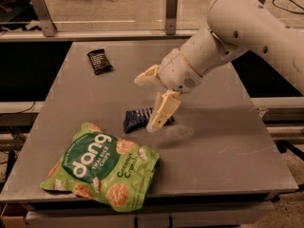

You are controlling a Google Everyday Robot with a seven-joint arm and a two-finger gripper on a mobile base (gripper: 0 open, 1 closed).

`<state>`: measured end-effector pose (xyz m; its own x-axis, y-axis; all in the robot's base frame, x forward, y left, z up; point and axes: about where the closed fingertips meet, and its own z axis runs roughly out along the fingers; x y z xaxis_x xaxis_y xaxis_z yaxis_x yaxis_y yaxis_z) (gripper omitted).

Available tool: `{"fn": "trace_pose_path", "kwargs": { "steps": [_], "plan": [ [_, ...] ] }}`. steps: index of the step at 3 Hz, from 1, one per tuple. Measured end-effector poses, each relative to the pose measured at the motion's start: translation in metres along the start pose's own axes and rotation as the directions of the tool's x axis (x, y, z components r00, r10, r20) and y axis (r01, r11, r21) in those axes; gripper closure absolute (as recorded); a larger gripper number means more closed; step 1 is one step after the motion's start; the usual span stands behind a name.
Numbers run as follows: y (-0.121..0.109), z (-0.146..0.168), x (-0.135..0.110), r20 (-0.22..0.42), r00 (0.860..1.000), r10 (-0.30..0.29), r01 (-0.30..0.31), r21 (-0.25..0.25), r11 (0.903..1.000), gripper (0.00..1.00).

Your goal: Move rxbar blueberry near green rice chip bag

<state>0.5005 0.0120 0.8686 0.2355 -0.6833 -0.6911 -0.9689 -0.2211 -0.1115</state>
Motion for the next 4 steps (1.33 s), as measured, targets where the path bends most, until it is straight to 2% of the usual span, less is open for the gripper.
{"fn": "trace_pose_path", "kwargs": {
  "steps": [1, 2, 3, 4],
  "plan": [
    [-0.012, -0.024, 0.009, -0.002, 1.000, 0.025, -0.025, 0.067, 0.9975, 0.00],
    [-0.036, -0.087, 0.037, 0.041, 0.996, 0.079, -0.086, 0.213, 0.9734, 0.00],
    [-0.052, -0.166, 0.061, 0.092, 0.991, 0.100, -0.128, 0.388, 0.9128, 0.00],
    [-0.056, -0.180, 0.054, 0.095, 0.992, 0.083, -0.115, 0.414, 0.9028, 0.00]
  ]
}}
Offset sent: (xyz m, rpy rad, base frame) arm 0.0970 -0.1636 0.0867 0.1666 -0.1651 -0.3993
